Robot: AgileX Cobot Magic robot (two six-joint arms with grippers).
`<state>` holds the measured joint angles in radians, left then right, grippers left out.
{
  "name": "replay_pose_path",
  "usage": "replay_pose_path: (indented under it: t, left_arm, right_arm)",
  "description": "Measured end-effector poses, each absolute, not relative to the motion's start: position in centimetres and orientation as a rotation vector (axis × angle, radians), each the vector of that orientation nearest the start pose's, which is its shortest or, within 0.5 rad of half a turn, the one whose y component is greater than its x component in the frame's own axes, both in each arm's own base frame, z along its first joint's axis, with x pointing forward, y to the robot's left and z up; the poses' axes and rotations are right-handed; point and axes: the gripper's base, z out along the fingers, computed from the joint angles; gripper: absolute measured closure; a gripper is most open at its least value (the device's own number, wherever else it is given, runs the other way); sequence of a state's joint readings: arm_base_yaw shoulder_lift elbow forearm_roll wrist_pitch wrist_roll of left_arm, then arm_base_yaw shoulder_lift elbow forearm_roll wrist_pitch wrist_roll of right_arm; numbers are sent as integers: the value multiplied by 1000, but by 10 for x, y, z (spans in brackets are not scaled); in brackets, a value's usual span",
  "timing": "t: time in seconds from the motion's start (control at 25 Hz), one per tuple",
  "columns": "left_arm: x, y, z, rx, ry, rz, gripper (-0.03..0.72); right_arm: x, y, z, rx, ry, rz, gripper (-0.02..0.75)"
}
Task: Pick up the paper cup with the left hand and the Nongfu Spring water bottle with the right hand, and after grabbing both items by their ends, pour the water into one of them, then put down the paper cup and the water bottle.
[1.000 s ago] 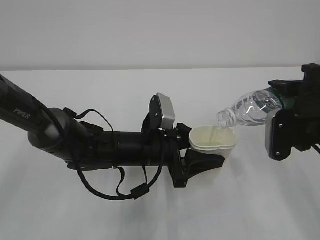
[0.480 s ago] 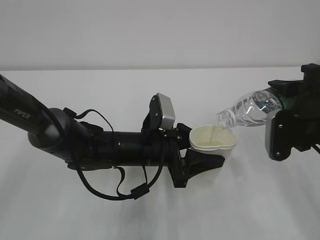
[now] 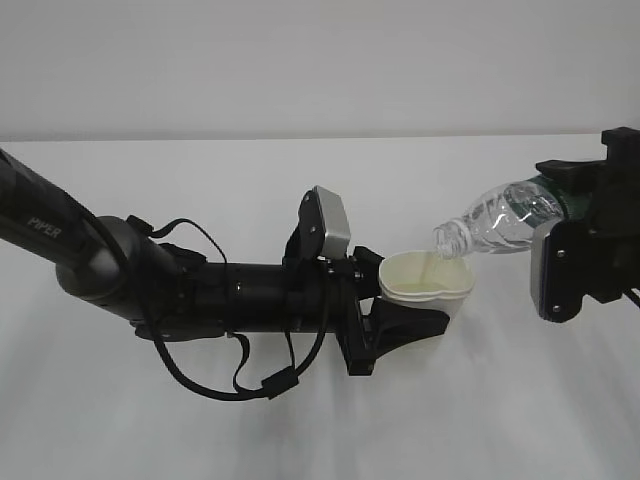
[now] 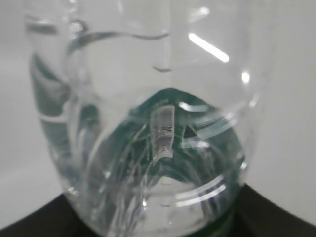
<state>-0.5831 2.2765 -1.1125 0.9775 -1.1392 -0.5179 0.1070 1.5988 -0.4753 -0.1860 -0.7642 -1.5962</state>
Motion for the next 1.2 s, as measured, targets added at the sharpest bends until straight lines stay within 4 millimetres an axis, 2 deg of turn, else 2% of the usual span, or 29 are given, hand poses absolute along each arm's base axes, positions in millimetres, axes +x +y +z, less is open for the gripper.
replay_pose_path:
  t: [1.2]
  left_arm:
    - [304,-283,91,1139,1446,-1134,258]
  right_arm:
    - [277,41,175,-1646,1100,-1008,354]
